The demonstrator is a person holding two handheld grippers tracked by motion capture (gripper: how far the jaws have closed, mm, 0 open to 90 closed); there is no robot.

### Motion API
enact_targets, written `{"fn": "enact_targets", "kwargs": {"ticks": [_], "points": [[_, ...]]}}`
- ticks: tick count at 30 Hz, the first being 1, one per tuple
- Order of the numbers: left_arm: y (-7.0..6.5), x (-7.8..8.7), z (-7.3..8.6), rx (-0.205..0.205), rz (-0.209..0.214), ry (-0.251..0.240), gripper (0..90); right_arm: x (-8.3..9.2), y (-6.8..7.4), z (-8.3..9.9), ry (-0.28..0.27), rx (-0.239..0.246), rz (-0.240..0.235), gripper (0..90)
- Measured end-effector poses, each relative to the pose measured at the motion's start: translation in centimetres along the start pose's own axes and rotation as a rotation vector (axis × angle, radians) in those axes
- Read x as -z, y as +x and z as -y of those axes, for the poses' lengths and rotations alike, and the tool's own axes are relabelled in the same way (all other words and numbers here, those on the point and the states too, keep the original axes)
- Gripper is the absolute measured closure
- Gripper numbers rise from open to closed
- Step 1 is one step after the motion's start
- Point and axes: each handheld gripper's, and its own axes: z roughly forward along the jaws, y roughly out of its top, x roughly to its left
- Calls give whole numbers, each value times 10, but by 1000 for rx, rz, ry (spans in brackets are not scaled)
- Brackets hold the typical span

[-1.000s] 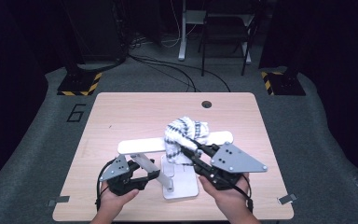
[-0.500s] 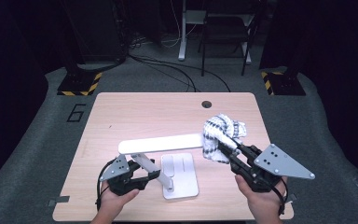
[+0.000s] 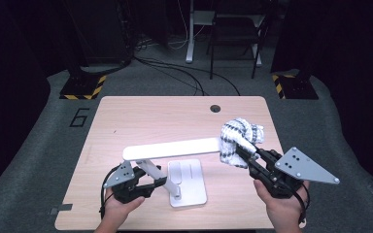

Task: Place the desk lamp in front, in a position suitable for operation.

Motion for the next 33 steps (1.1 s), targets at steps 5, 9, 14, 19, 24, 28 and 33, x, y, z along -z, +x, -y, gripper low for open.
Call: {"fn": "enact_targets", "kwargs": {"ticks": [5,9,14,19,24,28,33], "points": [[0,0,0,2,3,0,538,-5,6,-1,1,3,-15,765],[-1,-1,0,-1,1,-1,538,-16,17,-2,7,19,-51,765],[-1,-1,0,-3,0,-1,538,-35,34,-5,7,44,-118,764],[-1,-1,0,-6,-1,-1,538,-54,53,-7,8,50,-179,765],[-1,-1,0,-4,-4,-4,538,-73,74,-9,0,62,-239,765],[-1,0,0,-4,-2,-3,538,-85,86,-10,-3,59,-275,765],[-2,-1,0,9,-3,-15,538,-94,101,-11,3,59,-309,765]]}}
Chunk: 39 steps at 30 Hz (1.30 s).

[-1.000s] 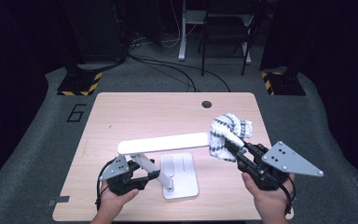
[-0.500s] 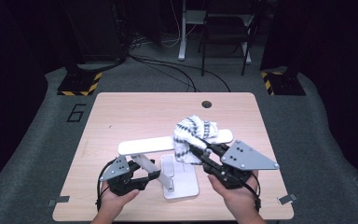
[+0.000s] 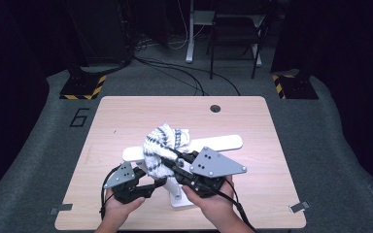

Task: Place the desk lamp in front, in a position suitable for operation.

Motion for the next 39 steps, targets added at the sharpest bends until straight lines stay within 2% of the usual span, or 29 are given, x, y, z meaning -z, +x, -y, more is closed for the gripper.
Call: {"fn": "enact_targets", "kwargs": {"ticks": [8,15,20,25,29,36,39], "points": [[0,0,1,6,6,-8,538,-3,9,2,3,18,-26,764],[1,0,1,12,8,-9,538,2,14,8,12,27,-52,762],[1,0,2,13,14,-15,537,7,16,16,20,16,-59,762],[2,0,2,14,14,-16,537,13,18,30,32,-1,-60,761],[2,0,2,13,17,-15,536,17,19,46,67,-14,-52,761],[2,0,2,15,17,-15,537,23,19,68,115,-2,-22,760],[3,0,1,1,20,-3,537,26,17,76,129,-8,-6,760]]}}
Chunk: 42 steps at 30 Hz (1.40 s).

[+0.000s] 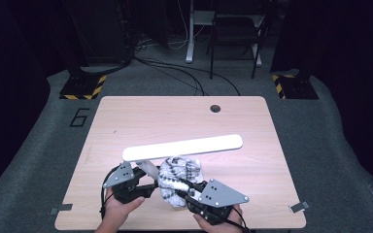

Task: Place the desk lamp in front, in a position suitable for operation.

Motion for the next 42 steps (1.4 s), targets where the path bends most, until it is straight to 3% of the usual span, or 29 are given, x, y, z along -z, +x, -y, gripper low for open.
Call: {"fn": "enact_targets", "kwargs": {"ticks": [6,15,28,36,39,42], "points": [[0,0,0,-1,1,4,537,9,-8,11,-13,-22,38,759],[0,-2,0,4,4,-4,538,18,-18,30,20,-46,108,758],[2,-12,-4,-5,11,9,540,25,-29,46,43,-61,136,756],[6,-20,-6,0,30,6,538,20,-35,54,54,-80,145,755],[7,-20,-5,19,26,-9,519,15,-37,57,62,-93,144,754],[8,-18,-3,45,15,-18,444,9,-41,60,60,-94,143,752]]}}
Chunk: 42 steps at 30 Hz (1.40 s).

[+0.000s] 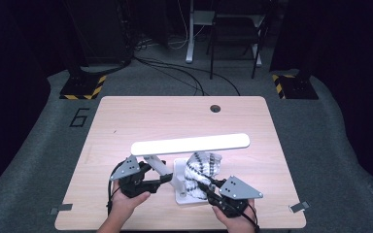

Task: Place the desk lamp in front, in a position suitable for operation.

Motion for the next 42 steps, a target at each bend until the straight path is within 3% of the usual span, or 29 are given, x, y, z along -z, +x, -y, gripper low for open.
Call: {"fn": "enact_targets", "kwargs": {"ticks": [10,17,18,19,20,21,23,30,37,42], "points": [[-1,14,4,-19,-8,13,419,-18,-12,16,17,-45,9,745],[2,27,5,-20,49,19,422,-29,-20,23,42,-73,9,745],[4,29,5,-29,53,19,422,-31,-21,24,45,-73,8,745],[4,30,6,-13,52,23,422,-33,-23,24,46,-69,9,745],[6,31,6,-30,48,24,427,-36,-24,25,52,-69,15,745],[6,32,7,-15,58,24,440,-38,-25,26,59,-62,12,745],[9,34,7,-31,61,34,459,-43,-28,26,62,-62,10,745],[18,41,13,-6,25,41,463,-67,-40,25,69,-80,14,745],[27,48,19,24,-77,31,461,-96,-49,26,78,-117,-5,745],[32,51,22,56,-103,12,461,-116,-49,25,84,-120,-30,745]]}}
